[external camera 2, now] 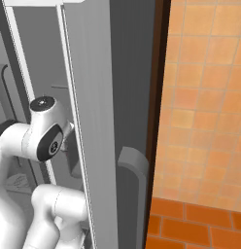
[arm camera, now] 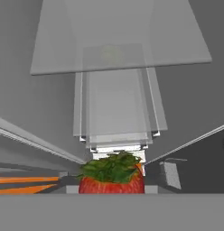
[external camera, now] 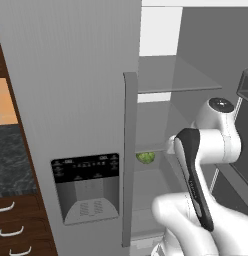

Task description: Take the strawberry from the fridge and place it on top of the pancake, located on the dining counter.

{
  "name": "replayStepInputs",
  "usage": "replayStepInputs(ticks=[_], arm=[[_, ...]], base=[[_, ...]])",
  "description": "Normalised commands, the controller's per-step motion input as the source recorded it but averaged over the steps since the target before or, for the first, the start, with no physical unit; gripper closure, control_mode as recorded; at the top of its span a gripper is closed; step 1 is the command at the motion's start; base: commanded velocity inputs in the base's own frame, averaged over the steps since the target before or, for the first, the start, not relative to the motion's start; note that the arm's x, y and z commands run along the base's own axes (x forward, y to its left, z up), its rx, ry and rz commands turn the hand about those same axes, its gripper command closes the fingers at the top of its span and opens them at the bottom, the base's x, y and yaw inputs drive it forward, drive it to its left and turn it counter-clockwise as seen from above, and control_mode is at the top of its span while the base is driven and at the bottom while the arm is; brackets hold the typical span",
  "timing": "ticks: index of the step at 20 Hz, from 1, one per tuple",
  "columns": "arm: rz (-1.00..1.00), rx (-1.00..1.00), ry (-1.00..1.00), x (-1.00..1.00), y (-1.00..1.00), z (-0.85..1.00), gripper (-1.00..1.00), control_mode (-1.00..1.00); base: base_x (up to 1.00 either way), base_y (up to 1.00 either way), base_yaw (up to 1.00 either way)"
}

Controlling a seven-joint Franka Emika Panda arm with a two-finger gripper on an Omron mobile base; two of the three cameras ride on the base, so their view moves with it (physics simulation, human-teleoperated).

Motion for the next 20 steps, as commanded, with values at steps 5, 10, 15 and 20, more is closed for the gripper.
replayStepInputs(ticks=[5,10,15,20], arm=[[0.0,-0.01,0.01,-0.09,0.07,-0.04,1.0,1.0],[0.0,0.0,0.0,0.0,0.0,0.0,1.0,1.0],[0.0,0.0,0.0,0.0,0.0,0.0,1.0,1.0],[0.0,0.0,0.0,0.0,0.0,0.0,1.0,1.0]], base=[[-0.54,0.29,0.0],[-0.85,0.54,0.06],[-0.83,0.73,0.26],[-0.66,0.71,0.48]])
